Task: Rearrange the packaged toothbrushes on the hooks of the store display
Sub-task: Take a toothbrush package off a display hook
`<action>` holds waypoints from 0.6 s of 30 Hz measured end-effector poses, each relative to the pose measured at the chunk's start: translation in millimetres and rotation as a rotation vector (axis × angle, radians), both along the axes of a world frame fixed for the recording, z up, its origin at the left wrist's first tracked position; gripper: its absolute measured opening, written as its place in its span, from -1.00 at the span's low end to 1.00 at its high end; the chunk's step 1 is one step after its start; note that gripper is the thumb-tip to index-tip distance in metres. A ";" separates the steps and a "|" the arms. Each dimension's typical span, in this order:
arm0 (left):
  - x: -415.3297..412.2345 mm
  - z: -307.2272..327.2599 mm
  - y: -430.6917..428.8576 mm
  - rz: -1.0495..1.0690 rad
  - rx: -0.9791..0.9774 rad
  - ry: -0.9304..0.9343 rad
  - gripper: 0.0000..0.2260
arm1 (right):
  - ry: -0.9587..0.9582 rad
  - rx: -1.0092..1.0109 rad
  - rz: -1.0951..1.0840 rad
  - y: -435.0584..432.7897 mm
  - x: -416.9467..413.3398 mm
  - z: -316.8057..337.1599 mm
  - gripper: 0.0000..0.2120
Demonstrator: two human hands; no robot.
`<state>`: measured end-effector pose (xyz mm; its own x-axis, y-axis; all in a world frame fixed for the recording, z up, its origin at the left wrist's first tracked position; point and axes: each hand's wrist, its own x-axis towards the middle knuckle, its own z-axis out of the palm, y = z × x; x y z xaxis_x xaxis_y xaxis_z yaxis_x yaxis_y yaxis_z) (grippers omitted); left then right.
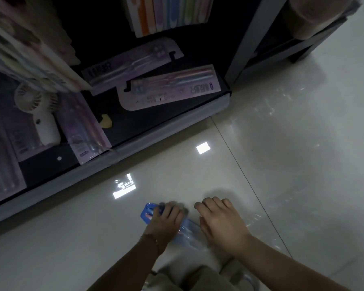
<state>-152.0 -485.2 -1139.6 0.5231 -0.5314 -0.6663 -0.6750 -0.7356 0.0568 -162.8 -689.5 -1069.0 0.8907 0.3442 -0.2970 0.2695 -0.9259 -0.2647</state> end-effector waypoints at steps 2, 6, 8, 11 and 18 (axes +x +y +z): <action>6.3 6.5 -1.8 -0.024 0.004 -0.002 -0.15 | 0.041 -0.003 0.009 -0.7 -1.2 -1.8 -0.73; 19.5 18.6 -3.7 -0.024 0.038 0.017 -0.27 | 0.139 -0.021 0.033 -0.7 0.1 -2.0 -0.69; 26.6 34.0 -9.3 -0.094 0.140 0.073 -0.33 | 0.185 -0.036 0.073 -1.5 0.5 -1.6 -0.66; 34.9 51.9 -15.4 -0.154 0.019 0.017 -0.53 | 0.221 -0.067 0.139 -3.3 1.8 2.1 -0.57; 62.5 120.6 -25.7 -0.200 -0.184 -0.110 -0.45 | 0.271 -0.103 0.071 -2.9 26.0 63.0 -0.61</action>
